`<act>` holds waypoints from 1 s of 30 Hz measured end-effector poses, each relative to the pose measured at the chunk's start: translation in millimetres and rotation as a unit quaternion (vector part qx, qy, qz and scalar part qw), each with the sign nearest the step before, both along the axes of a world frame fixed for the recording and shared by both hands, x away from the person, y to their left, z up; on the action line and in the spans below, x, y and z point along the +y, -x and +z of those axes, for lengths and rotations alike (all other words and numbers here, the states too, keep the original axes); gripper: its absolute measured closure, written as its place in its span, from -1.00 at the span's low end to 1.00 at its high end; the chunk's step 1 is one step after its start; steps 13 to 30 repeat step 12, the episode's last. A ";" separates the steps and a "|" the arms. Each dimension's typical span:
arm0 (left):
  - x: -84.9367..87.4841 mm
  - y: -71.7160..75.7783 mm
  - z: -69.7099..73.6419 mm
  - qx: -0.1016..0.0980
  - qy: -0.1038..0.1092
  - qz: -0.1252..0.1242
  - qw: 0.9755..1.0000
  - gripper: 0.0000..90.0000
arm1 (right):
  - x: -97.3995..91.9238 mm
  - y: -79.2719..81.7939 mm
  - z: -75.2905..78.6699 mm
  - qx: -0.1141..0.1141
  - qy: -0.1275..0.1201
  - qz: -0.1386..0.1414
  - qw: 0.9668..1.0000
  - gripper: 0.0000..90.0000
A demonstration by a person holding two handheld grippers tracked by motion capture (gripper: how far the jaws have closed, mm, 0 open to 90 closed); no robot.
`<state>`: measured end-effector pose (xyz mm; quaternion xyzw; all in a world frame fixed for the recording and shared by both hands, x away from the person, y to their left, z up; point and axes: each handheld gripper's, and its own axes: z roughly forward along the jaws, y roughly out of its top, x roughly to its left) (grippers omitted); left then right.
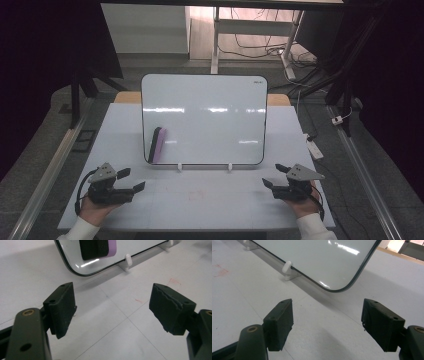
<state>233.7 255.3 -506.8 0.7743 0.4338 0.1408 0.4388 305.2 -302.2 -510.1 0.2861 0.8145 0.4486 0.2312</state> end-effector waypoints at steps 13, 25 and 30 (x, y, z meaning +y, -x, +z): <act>0.2 0.1 0.5 0.000 0.002 0.002 1.000 -0.52 | 0.8 0.4 0.2 -0.002 0.002 0.000 1.000 -0.44; 0.2 0.1 0.5 0.000 0.002 0.002 1.000 -0.52 | 0.8 0.4 0.2 -0.002 0.002 0.000 1.000 -0.44; 0.2 0.1 0.5 0.000 0.002 0.002 1.000 -0.52 | 0.8 0.4 0.2 -0.002 0.002 0.000 1.000 -0.44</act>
